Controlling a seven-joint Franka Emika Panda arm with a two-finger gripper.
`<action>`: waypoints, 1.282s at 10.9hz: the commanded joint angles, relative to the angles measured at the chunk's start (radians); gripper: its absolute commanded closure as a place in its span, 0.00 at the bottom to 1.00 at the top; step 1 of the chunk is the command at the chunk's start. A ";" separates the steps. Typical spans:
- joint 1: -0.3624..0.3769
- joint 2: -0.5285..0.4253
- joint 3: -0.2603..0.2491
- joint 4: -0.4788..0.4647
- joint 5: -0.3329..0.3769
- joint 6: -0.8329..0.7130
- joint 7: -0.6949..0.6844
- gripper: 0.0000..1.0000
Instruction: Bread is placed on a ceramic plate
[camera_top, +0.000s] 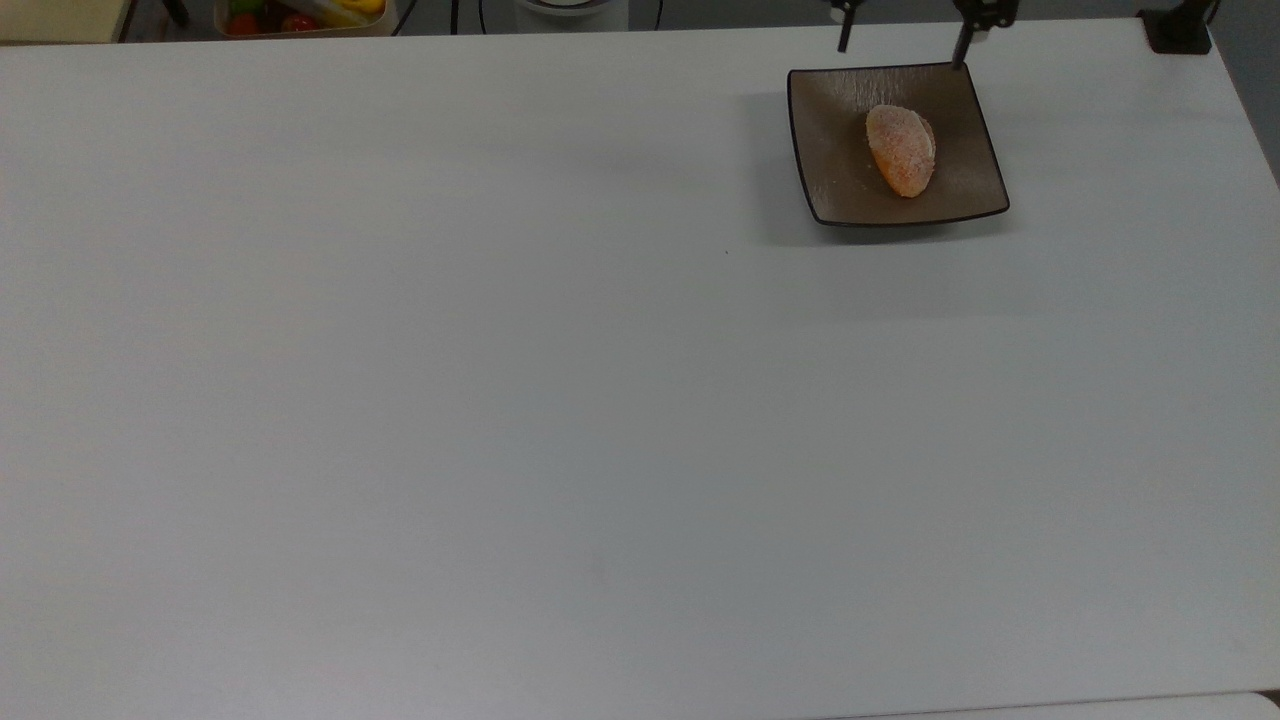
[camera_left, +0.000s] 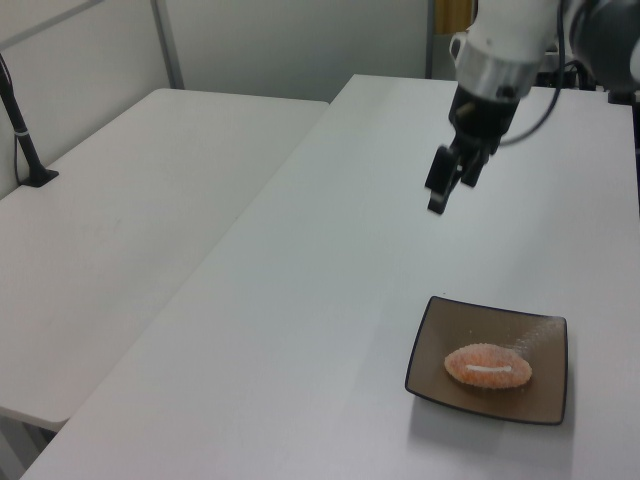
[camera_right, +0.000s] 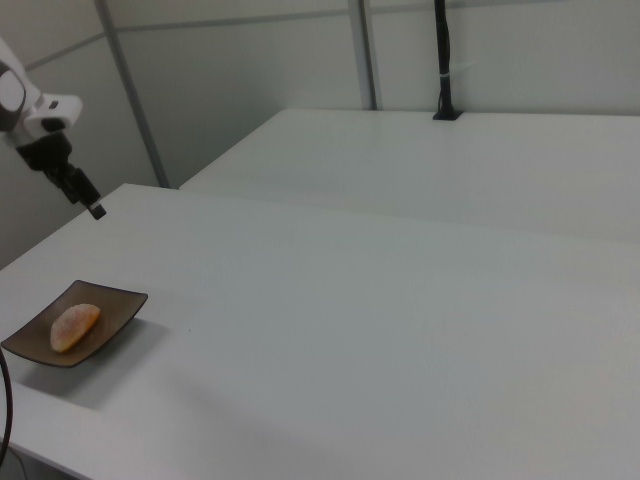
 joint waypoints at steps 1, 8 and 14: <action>-0.056 -0.088 -0.081 0.023 0.138 -0.157 -0.227 0.00; -0.304 -0.176 -0.164 0.023 0.220 -0.320 -0.762 0.00; -0.383 -0.112 -0.162 0.023 0.208 -0.159 -0.923 0.00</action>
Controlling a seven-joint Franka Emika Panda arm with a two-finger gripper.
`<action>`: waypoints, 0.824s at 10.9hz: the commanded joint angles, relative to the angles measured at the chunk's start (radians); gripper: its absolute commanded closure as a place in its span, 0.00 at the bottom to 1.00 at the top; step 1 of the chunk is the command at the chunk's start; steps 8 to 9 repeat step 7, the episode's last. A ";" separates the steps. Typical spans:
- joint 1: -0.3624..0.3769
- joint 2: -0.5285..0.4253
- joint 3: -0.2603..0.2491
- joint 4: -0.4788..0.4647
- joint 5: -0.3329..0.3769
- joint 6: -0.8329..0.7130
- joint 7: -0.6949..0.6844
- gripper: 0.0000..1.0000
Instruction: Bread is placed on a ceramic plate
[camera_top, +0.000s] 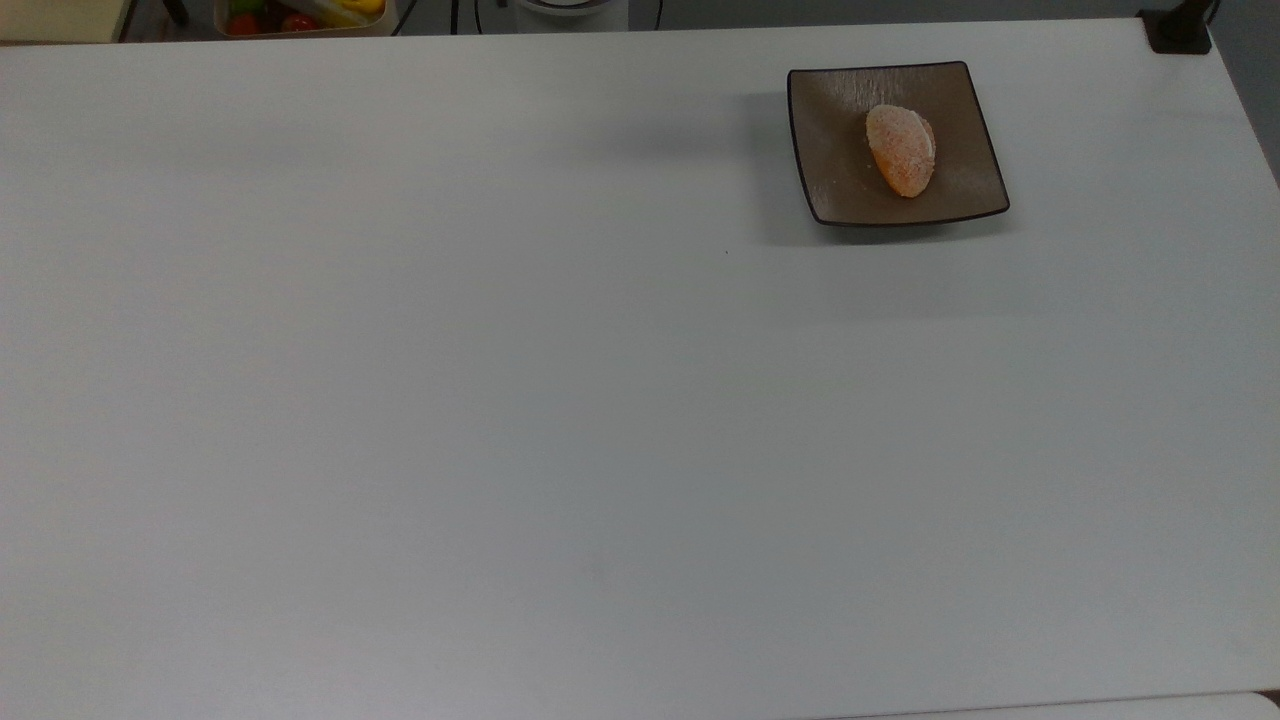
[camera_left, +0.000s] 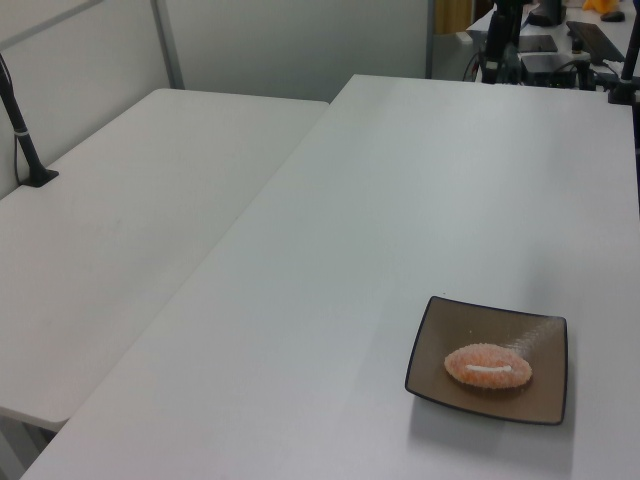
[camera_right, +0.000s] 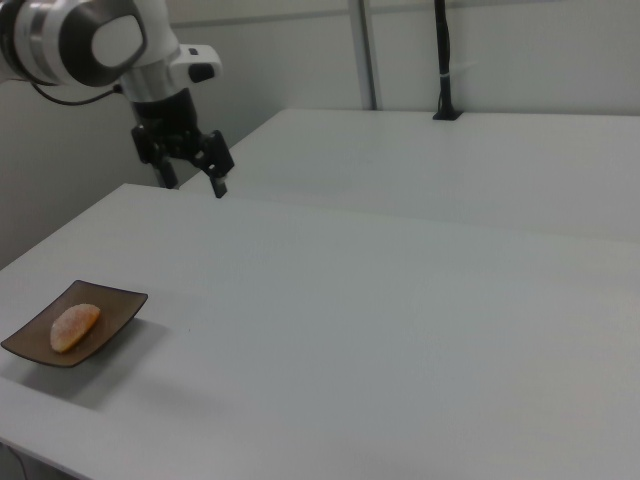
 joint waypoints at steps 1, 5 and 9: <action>-0.021 0.036 0.003 -0.004 0.008 0.090 -0.028 0.00; -0.037 0.066 0.001 0.017 0.020 0.126 -0.006 0.00; -0.037 0.069 0.003 0.019 0.020 0.126 -0.003 0.00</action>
